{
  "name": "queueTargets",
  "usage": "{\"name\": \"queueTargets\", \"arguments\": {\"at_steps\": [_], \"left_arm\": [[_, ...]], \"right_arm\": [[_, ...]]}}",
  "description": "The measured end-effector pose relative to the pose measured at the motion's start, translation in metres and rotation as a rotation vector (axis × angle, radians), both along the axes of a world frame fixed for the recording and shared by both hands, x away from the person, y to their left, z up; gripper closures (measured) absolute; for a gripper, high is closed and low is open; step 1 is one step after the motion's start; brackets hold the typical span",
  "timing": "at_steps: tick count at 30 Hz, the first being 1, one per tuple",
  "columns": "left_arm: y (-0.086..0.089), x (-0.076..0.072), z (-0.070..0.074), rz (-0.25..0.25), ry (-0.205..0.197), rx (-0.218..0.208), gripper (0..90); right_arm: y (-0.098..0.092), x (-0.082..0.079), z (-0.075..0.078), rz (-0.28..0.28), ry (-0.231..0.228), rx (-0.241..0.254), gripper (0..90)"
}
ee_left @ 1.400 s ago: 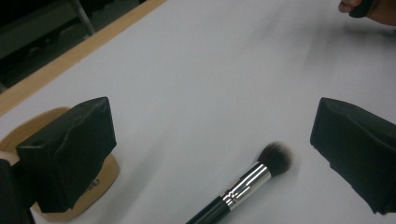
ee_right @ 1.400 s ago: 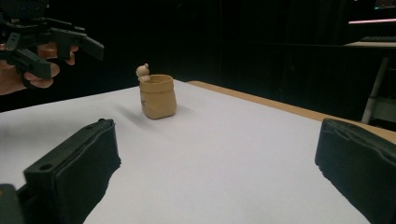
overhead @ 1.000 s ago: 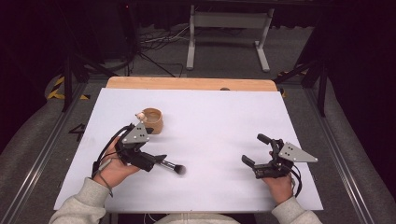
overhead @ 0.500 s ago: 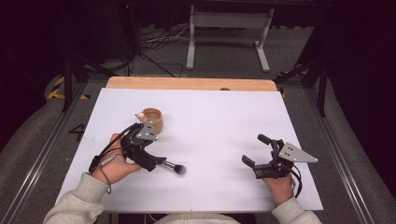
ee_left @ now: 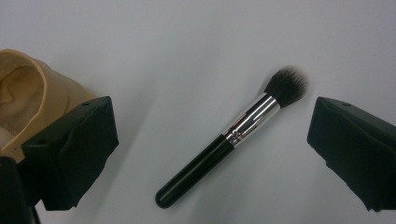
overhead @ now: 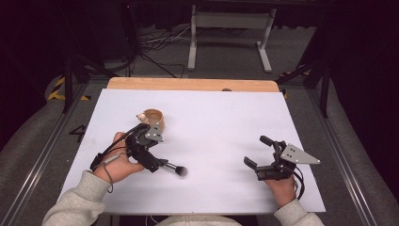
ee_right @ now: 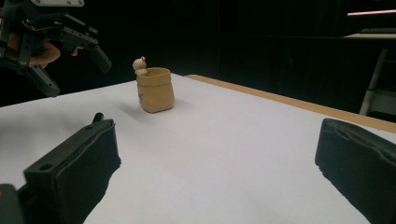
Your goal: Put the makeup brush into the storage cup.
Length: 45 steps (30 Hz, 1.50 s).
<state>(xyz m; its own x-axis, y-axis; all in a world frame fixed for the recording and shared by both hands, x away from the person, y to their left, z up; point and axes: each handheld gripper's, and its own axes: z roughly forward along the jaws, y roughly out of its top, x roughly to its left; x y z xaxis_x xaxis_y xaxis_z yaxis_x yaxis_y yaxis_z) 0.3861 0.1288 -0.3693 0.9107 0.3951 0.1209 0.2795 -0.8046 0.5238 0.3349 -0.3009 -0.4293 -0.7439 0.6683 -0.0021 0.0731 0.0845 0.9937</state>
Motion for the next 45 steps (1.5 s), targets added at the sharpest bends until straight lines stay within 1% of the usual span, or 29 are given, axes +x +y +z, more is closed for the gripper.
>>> {"name": "queueTargets", "arguments": {"at_steps": [3, 5, 7, 8, 9, 11, 14, 18, 22, 23, 25, 26, 27, 28, 29, 30, 31, 32, 33, 38, 43, 45], "left_arm": [[-0.002, 0.002, 0.0, 0.001, 0.005, 0.024, 2.2], [-0.002, 0.002, 0.0, -0.001, 0.005, 0.029, 2.2], [-0.003, 0.003, 0.0, 0.006, 0.019, 0.039, 2.2], [-0.004, 0.004, 0.0, 0.002, 0.02, 0.047, 2.2], [-0.005, 0.004, -0.001, 0.004, 0.03, 0.052, 2.3], [-0.007, 0.006, -0.001, -0.001, 0.044, 0.077, 2.4], [-0.009, 0.008, -0.002, -0.006, 0.064, 0.096, 2.6], [-0.011, 0.01, -0.003, -0.008, 0.075, 0.101, 2.7], [-0.013, 0.012, -0.004, -0.015, 0.103, 0.112, 3.1], [-0.014, 0.012, -0.004, -0.015, 0.111, 0.123, 3.1], [-0.015, 0.013, -0.005, -0.02, 0.117, 0.128, 3.0], [-0.015, 0.013, -0.004, -0.018, 0.122, 0.138, 3.0], [-0.016, 0.014, -0.005, -0.02, 0.122, 0.136, 3.0], [-0.016, 0.014, -0.005, -0.019, 0.129, 0.142, 3.1], [-0.017, 0.015, -0.005, -0.028, 0.13, 0.153, 3.1], [-0.018, 0.015, -0.006, -0.026, 0.134, 0.151, 3.3], [-0.019, 0.015, -0.006, -0.028, 0.141, 0.166, 3.4], [-0.019, 0.015, -0.007, -0.028, 0.144, 0.167, 3.5], [-0.02, 0.016, -0.007, -0.03, 0.15, 0.178, 3.5], [-0.019, 0.018, -0.007, -0.027, 0.156, 0.172, 3.9], [-0.02, 0.018, -0.01, -0.037, 0.157, 0.176, 4.9], [-0.021, 0.019, -0.012, -0.034, 0.153, 0.187, 4.9]], "right_arm": [[0.0, 0.0, 0.0, 0.0, 0.001, 0.001, 0.0], [0.0, 0.0, 0.0, 0.005, 0.0, 0.006, 0.0], [0.0, 0.0, 0.0, 0.005, 0.0, 0.006, 0.0], [0.0, 0.0, 0.0, 0.004, -0.001, 0.006, 0.0], [0.0, -0.001, 0.0, 0.005, 0.0, 0.006, 0.0], [0.0, 0.0, 0.0, 0.004, 0.0, 0.004, 0.0], [0.0, -0.001, 0.0, 0.004, -0.001, 0.005, 0.0], [-0.001, -0.001, 0.0, 0.004, 0.0, 0.006, 0.0], [-0.001, -0.001, 0.0, 0.005, 0.0, 0.006, 0.0], [-0.001, -0.001, 0.0, 0.006, 0.0, 0.006, 0.0], [-0.001, -0.001, 0.0, 0.006, 0.001, 0.006, 0.0], [-0.001, -0.001, 0.0, 0.007, 0.001, 0.006, 0.0], [-0.001, -0.001, 0.0, 0.007, 0.002, 0.005, 0.0], [-0.001, -0.001, 0.0, 0.007, 0.002, 0.005, 0.0], [-0.001, -0.001, 0.0, 0.007, 0.002, 0.005, 0.0], [-0.001, -0.001, 0.0, 0.007, 0.002, 0.004, 0.0], [-0.001, -0.001, 0.0, 0.007, 0.002, 0.004, 0.0], [-0.001, -0.001, 0.0, 0.007, 0.003, 0.004, 0.0], [-0.001, -0.001, 0.0, 0.006, 0.004, 0.004, 0.0], [-0.001, -0.001, 0.0, 0.007, 0.005, 0.003, 0.0], [-0.001, -0.001, 0.0, 0.006, 0.006, 0.001, 0.0], [-0.001, -0.001, 0.0, 0.007, 0.007, 0.001, 0.0]]}}
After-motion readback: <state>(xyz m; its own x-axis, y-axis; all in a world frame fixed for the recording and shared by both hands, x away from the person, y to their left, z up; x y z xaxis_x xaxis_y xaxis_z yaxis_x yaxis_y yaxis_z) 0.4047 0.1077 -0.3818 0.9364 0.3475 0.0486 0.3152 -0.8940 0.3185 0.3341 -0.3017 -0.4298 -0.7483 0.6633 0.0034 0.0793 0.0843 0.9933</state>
